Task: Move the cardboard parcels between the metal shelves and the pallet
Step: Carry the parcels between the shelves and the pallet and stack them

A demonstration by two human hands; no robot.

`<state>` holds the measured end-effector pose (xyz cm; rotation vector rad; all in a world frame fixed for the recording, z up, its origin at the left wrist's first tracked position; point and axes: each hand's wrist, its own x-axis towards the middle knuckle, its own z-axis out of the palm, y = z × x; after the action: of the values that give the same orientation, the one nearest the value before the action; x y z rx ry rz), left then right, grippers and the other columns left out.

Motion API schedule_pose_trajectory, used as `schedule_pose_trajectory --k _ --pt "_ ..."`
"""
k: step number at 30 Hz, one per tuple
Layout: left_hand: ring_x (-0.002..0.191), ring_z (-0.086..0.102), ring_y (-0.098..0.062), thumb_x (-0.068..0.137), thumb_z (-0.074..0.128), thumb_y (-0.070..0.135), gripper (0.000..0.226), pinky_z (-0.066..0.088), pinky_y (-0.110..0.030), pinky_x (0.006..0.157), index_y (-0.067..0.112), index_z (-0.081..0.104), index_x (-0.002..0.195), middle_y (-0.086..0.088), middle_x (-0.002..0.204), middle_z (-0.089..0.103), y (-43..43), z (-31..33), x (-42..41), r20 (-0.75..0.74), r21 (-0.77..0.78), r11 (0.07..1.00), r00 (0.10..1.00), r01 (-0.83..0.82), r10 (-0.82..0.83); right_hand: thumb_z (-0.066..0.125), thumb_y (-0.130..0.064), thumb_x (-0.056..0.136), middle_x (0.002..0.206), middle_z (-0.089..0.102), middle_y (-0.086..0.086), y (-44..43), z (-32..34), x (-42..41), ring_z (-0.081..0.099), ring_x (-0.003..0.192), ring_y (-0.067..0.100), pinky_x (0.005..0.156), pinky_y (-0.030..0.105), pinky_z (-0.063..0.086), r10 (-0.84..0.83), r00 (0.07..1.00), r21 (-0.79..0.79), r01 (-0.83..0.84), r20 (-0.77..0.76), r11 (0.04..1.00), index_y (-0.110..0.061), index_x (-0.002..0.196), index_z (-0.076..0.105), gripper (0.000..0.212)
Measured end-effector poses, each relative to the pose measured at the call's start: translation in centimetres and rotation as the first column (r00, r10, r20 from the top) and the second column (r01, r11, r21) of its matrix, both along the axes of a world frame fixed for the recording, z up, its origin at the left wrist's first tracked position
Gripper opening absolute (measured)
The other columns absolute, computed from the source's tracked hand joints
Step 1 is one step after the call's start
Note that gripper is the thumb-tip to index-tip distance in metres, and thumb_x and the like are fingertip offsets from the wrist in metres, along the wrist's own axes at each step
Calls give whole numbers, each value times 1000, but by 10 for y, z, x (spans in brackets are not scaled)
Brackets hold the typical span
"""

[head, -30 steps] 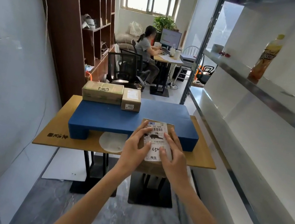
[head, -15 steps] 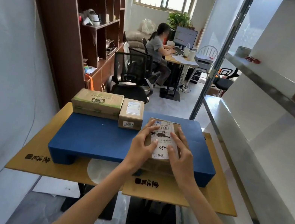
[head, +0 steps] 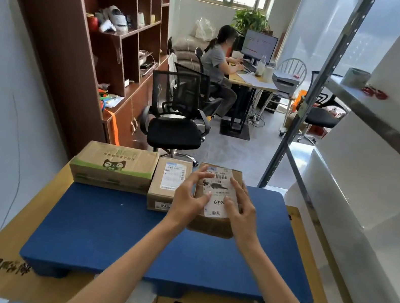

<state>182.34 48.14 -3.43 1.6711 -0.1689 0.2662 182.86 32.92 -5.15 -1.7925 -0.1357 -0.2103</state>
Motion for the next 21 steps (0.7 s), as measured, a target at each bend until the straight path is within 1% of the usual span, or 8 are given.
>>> schedule_pose_trajectory --k 1,3,5,10,13,17,20,21 --pt "139 35 -8 87 61 0 43 49 -34 101 30 59 117 14 149 40 4 -4 14 -8 9 1000 1000 9 -9 58 -31 85 150 34 -7 3 -3 12 47 128 21 92 46 52 -1 1000 -2 1 -5 1000 -45 127 53 44" --pt "139 35 -8 87 61 1 42 48 -28 102 27 59 119 13 149 40 10 -7 40 -11 26 999 999 36 -36 59 -31 85 148 36 -4 8 -6 35 50 125 22 90 47 53 -5 1000 16 5 -13 1000 -42 126 54 43" --pt "137 37 -9 88 60 -2 42 49 -17 93 20 57 123 10 148 40 14 -6 62 -7 23 997 998 68 -68 60 -24 89 146 38 -2 11 -8 56 52 122 23 87 48 55 -17 1000 38 17 -16 999 -41 124 56 39" --pt "126 49 -14 88 60 -3 52 53 -19 84 21 49 133 4 145 41 26 -6 111 -56 32 974 973 225 -223 60 -19 91 139 47 -1 13 -18 96 60 112 21 80 41 58 -57 994 111 67 -97 992 -36 123 57 36" --pt "135 36 -12 89 63 5 62 44 -15 97 21 37 144 6 149 31 36 -9 138 -110 173 914 930 366 -352 61 -16 91 129 57 3 10 -28 117 65 103 22 76 42 59 -87 982 131 110 -167 985 -32 121 59 35" --pt "147 3 -13 88 66 31 89 15 -36 119 26 6 154 1 162 -3 55 -38 174 -279 524 737 903 427 -325 61 -15 90 120 62 2 13 -50 138 66 96 18 73 36 59 -131 962 26 142 -242 990 -32 118 59 33" --pt "148 5 -16 89 62 44 89 13 -43 121 25 5 155 1 162 1 63 -58 187 -383 555 698 884 451 -267 59 -16 92 117 63 5 17 -71 147 64 86 13 61 16 53 -143 929 -71 126 -340 989 -28 125 56 35" --pt "148 10 -17 89 62 45 88 15 -44 121 25 8 154 2 162 7 64 -63 189 -386 580 683 888 444 -250 58 -17 92 118 63 5 17 -77 149 63 88 13 62 15 52 -147 921 -84 125 -360 989 -27 125 56 35"
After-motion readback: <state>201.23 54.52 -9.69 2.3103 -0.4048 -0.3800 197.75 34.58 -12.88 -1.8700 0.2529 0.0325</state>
